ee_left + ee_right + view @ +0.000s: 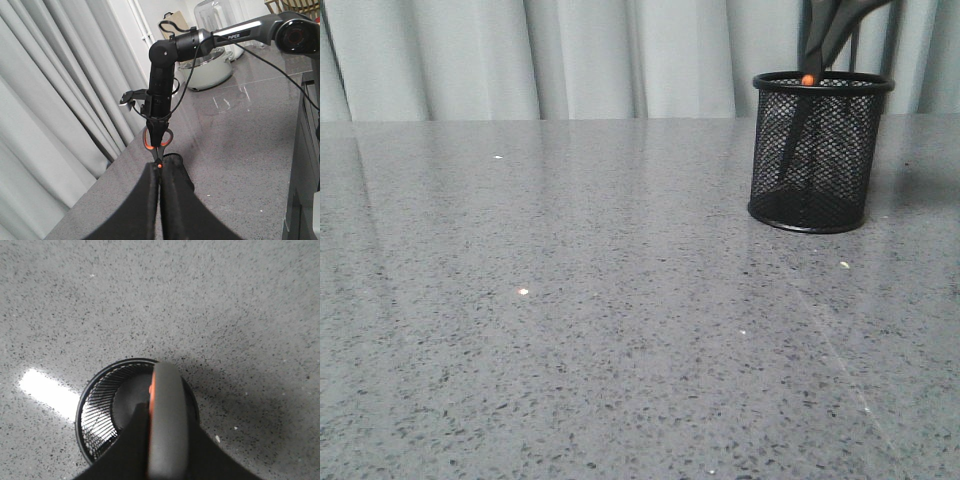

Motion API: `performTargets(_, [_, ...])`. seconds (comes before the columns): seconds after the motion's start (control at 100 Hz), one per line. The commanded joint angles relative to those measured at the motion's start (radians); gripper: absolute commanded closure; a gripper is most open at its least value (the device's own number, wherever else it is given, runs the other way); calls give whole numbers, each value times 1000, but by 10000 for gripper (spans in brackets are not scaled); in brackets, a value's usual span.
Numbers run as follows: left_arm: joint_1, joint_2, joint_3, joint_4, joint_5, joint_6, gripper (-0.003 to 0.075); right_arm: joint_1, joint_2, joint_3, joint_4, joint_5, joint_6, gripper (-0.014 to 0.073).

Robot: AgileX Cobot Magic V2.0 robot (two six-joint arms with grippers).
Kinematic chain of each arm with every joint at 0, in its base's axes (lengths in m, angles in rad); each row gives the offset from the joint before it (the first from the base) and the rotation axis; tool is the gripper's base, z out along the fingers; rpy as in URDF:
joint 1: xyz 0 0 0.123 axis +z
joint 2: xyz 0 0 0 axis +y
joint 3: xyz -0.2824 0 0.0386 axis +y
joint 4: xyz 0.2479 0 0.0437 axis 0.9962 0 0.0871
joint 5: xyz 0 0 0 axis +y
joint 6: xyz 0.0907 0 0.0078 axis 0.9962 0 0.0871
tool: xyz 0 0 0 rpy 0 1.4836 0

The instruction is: Put scissors into bucket

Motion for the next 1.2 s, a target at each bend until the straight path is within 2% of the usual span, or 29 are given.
performTargets(0.0, [-1, 16, -13, -15, -69, -12, 740, -3, -22, -34, 8, -45, 0, 655])
performTargets(0.11, [-1, 16, -13, -15, -59, -12, 740, -3, -15, -34, 10, -31, 0, 653])
performTargets(0.18, [-1, 16, -13, -13, -52, -12, 740, -3, -13, -34, 10, -29, 0, 617])
performTargets(0.25, [-1, 16, -13, -13, -47, -12, 740, -3, -13, -34, 10, -29, 0, 538])
performTargets(0.42, [-1, 16, -13, -13, -47, -12, 740, -3, -13, -34, 10, -25, 0, 264])
performTargets(0.54, [-1, 16, -13, -13, -47, -12, 740, -3, -14, -34, 10, -23, 0, 175])
performTargets(0.83, [-1, 16, -13, -13, -47, -12, 740, -3, -16, -57, 10, -19, 0, 174])
performTargets(1.06, [-1, 16, -9, -11, -49, -12, 740, -3, -18, -180, 16, 24, 0, 184])
performTargets(1.13, [-1, 16, 10, -11, -53, -12, 740, -3, -30, -227, 36, 50, 0, 253])
performTargets(1.19, [-1, 16, 38, -11, -56, -12, 740, -3, -62, -245, 64, 54, 0, 396])
